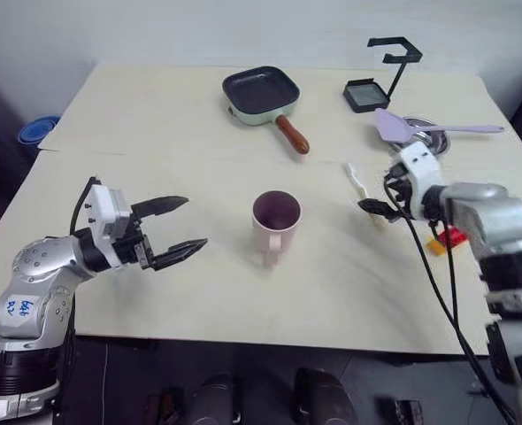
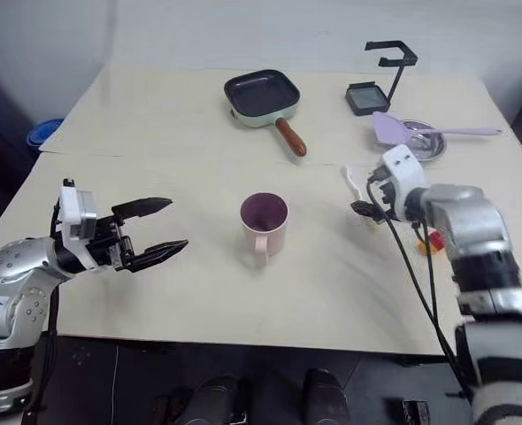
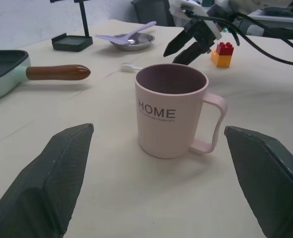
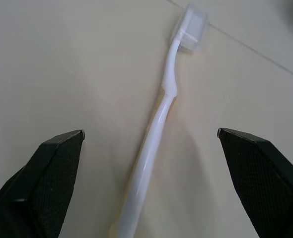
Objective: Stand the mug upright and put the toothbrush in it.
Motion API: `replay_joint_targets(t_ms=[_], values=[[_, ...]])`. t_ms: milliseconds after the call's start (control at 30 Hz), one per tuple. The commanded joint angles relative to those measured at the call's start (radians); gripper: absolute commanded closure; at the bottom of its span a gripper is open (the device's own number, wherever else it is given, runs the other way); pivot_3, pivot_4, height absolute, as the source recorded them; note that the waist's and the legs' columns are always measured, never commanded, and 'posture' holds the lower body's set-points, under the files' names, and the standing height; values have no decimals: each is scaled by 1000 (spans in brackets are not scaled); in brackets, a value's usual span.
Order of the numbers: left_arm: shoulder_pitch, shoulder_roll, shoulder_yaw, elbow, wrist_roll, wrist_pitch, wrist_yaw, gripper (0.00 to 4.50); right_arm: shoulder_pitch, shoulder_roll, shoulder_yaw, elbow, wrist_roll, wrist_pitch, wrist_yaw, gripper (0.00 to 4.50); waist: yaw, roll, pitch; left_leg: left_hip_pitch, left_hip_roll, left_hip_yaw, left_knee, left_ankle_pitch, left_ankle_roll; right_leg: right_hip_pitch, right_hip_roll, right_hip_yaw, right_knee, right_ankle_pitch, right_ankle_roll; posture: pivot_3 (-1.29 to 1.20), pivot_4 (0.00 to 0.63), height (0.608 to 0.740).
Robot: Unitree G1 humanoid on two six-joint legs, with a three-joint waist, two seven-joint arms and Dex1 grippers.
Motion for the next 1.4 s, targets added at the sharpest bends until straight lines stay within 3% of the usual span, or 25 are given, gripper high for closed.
replay_joint_targets(t_ms=[33,200,433,533,600,667,767,867,933,1200,1400], values=[[22,13,8,-60,0,-5,10,0,-134,30,40,227,-77,-35,53,645,-4,0,0,-2,0,0,1,0,0,-1,0,0,0,0,0,0,150,740],[38,19,12,-90,-10,2,16,0,-243,64,57,476,-127,-77,128,2186,-1,0,0,-3,-1,0,1,1,1,-2,0,0,0,1,1,0,150,740],[52,20,15,-99,-7,-5,16,0,-264,55,29,599,-177,-182,160,4418,-3,0,0,-2,-1,0,1,3,0,-1,0,0,2,1,2,0,150,740],[54,15,12,-102,-13,-5,14,0,-233,45,-51,565,-113,-279,227,4417,-2,0,0,-2,-2,-1,1,4,0,-1,0,0,2,1,2,0,150,740],[53,10,12,-100,-21,-4,12,0,-182,65,-171,454,8,-393,333,4417,-2,0,0,-2,-2,-1,1,4,0,-1,0,0,2,1,2,0,150,740],[50,4,10,-95,-27,-4,14,0,-113,117,-307,287,173,-462,446,4417,-1,0,0,-3,-2,-1,1,4,0,-1,0,0,2,1,2,0,150,740],[48,-6,8,-89,-35,3,18,0,-23,242,-455,50,360,-495,431,4417,-18,1,1,-2,-1,-1,0,4,-1,-1,1,1,3,1,2,0,150,740],[47,-18,-6,-79,-33,9,23,0,87,410,-394,-238,428,-473,352,4417,-19,0,0,-2,0,-3,1,4,-2,-1,1,0,5,1,2,0,150,740],[41,-21,-12,-70,-29,10,22,0,133,493,-342,-314,403,-527,319,4417,-22,-1,0,-1,0,-3,1,4,-2,-1,1,0,6,1,2,0,150,740],[38,-23,-21,-63,-28,17,22,0,177,631,-257,-189,306,-729,290,4417,-22,-1,0,-1,-4,-3,1,5,-1,-2,-2,2,7,1,2,0,150,740],[79,-8,12,-79,-34,16,24,0,190,594,-267,-185,318,-804,360,2392,-24,-1,0,-1,-4,-3,1,5,-1,-2,-2,2,7,1,2,0,150,740]])
